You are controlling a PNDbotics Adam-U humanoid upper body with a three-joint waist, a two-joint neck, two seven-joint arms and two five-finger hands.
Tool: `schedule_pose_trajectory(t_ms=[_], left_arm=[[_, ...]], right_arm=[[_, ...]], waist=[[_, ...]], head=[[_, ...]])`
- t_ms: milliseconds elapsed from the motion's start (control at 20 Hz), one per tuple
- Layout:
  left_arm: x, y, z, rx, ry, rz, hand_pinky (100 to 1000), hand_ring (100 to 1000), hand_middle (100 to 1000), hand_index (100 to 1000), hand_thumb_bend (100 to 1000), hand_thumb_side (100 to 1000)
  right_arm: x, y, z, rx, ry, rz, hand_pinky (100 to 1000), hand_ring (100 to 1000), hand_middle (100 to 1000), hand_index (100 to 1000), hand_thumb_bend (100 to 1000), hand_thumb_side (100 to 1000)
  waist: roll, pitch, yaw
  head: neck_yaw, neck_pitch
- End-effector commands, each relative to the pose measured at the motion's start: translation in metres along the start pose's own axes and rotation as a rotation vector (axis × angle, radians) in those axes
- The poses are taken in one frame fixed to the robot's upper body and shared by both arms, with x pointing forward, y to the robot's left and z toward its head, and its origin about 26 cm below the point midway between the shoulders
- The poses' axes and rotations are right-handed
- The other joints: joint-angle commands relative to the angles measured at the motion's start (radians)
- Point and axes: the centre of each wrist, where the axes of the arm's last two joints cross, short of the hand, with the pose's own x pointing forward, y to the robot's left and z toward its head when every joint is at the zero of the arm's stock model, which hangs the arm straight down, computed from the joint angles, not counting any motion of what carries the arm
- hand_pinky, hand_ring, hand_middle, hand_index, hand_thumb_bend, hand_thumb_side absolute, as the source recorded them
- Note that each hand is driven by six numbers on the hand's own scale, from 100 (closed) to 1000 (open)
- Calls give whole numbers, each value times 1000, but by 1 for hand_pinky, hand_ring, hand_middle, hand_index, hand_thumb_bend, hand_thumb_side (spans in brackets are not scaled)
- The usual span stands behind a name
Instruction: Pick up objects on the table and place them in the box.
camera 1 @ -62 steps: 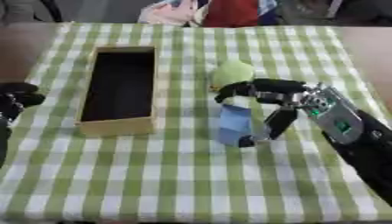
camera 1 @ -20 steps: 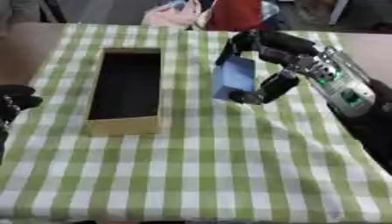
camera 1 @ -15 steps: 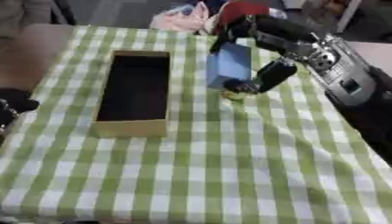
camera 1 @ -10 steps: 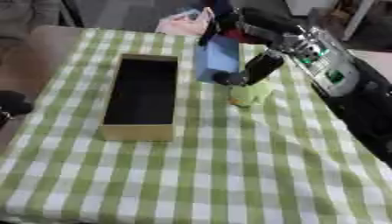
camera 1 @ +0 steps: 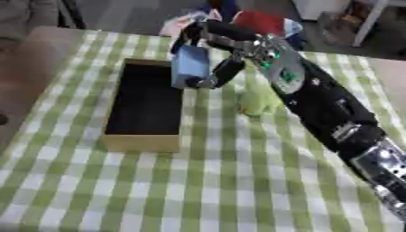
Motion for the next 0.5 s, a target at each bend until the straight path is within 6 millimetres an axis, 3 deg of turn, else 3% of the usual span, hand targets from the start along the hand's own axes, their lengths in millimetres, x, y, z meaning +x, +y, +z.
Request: schedule_pose_trajectory(t_ms=[50,200,300,350,500], left_arm=[[9,-1,-6,-25,-38,2,763,661,640,697,100,871],[10,-2,-7,-26,-43,7,763,661,640,697,100,871],[10,-2,-7,-27,-43,9,763,661,640,697,100,871],[10,-2,-8,-27,-43,10,763,661,640,697,100,870],[10,-1,-8,-26,-44,11,762,661,640,697,100,870]], right_arm=[[-4,4,-9,15,11,47,653,816,543,807,291,128],[-2,16,-16,41,-15,83,677,874,652,845,385,314],[-1,22,-18,55,-31,102,685,896,696,856,409,345],[0,24,-19,62,-40,111,702,930,754,876,489,456],[0,27,-20,71,-64,129,728,969,804,899,569,603]], waist=[[10,-12,8],[11,-11,10],[11,-11,6],[11,-12,4],[11,-14,-1]], head=[[-26,-7],[-30,-5],[-31,-6],[-31,-7],[-28,-9]])
